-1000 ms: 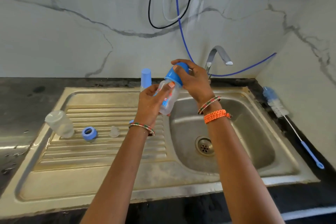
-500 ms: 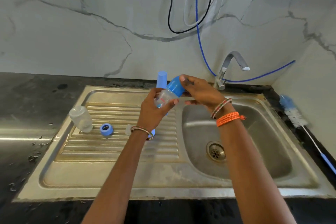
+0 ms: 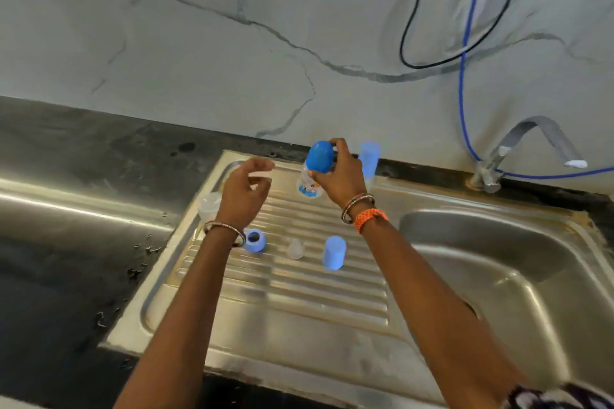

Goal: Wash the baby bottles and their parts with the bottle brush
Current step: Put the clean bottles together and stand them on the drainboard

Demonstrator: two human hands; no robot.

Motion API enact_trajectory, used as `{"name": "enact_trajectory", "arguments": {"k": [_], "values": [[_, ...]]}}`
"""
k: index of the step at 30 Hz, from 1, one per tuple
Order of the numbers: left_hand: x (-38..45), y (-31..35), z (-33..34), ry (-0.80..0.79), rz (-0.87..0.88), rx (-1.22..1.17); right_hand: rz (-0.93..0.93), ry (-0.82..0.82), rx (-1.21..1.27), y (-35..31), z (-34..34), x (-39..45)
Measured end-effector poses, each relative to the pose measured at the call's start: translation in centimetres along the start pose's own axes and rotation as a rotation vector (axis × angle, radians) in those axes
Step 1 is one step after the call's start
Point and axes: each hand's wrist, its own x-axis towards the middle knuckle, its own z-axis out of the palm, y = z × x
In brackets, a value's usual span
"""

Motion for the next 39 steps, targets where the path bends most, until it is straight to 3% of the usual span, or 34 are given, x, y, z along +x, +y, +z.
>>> {"name": "enact_trajectory", "arguments": {"k": [6, 11, 17, 20, 22, 23, 26, 30, 34, 39], "values": [[2.8, -0.9, -2.5, -0.001, -0.041, -0.117, -0.009, -0.055, -0.078, 4.0, 5.2, 4.1], [3.2, -1.8, -1.7, -0.054, -0.054, -0.196, 0.038, 0.018, -0.118, 5.2, 5.8, 5.6], [3.5, -2.5, -1.8, -0.074, -0.064, -0.194, 0.08, -0.025, -0.103, 5.0, 6.3, 5.4], [3.0, -2.5, -3.4, 0.022, -0.004, -0.161, 0.044, 0.085, -0.155, 3.4, 6.7, 4.0], [2.2, -2.6, -5.1, 0.187, 0.032, -0.081, -0.105, 0.191, -0.13, 0.8, 7.8, 2.1], [1.7, -3.0, -6.0, 0.294, 0.017, -0.032, -0.193, 0.164, -0.128, -0.6, 8.8, 1.1], [0.1, -5.1, -7.6, 0.498, -0.197, 0.034, -0.364, -0.159, -0.238, -3.3, 12.4, -1.3], [-0.8, -8.7, -7.9, 0.338, -0.528, -0.097, -0.321, -0.437, -0.546, -3.3, 16.6, -2.2], [-1.3, -10.1, -7.7, 0.224, -0.577, -0.151, -0.309, -0.447, -0.492, -3.4, 17.9, -2.4], [-1.5, -8.5, -8.0, 0.426, -0.488, -0.174, -0.252, -0.257, -0.258, -5.7, 15.3, -2.8]]}}
